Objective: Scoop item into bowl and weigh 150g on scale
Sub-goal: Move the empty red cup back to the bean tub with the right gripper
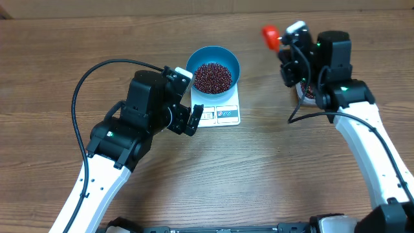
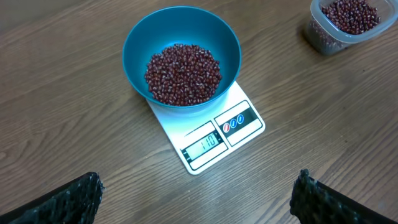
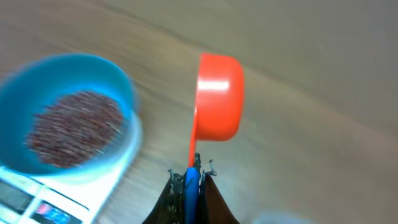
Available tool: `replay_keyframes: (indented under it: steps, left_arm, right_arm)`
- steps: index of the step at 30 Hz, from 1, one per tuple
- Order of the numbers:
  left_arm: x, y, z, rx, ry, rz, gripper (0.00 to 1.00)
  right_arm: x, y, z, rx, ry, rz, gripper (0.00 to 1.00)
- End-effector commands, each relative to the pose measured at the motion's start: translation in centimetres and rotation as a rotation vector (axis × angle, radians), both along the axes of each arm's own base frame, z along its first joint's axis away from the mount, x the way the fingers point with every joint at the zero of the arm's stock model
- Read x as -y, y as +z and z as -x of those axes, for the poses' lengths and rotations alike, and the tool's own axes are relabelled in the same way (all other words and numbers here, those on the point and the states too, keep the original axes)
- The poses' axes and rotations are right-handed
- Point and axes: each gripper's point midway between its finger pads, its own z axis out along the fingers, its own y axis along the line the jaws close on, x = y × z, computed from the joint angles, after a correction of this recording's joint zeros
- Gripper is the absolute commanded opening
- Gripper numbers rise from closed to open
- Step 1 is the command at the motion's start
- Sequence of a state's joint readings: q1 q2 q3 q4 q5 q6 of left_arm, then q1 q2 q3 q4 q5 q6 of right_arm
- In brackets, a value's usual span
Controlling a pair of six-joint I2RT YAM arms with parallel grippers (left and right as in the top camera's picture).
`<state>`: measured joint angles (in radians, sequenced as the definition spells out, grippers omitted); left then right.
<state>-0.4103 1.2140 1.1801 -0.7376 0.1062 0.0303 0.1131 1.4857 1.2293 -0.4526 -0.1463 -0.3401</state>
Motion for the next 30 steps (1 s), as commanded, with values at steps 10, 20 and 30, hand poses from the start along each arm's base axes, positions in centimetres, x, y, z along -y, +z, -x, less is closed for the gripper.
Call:
replay_keyframes:
  steps: [10, 20, 30]
  left_arm:
    - [0.2, -0.3, 0.0, -0.006, -0.021, -0.004, 0.99]
    - [0.2, -0.3, 0.0, -0.005, -0.021, -0.004, 1.00]
    - [0.2, -0.3, 0.0, -0.005, -0.021, -0.004, 1.00]
  right_arm:
    - [11.4, -0.5, 3.0, -0.107, -0.545, 0.155, 0.04]
    - [13.8, -3.1, 5.7, -0.260, -0.598, 0.207, 0.04]
    - [14.1, -8.0, 5.5, -0.405, -0.590, 0.246, 0.03]
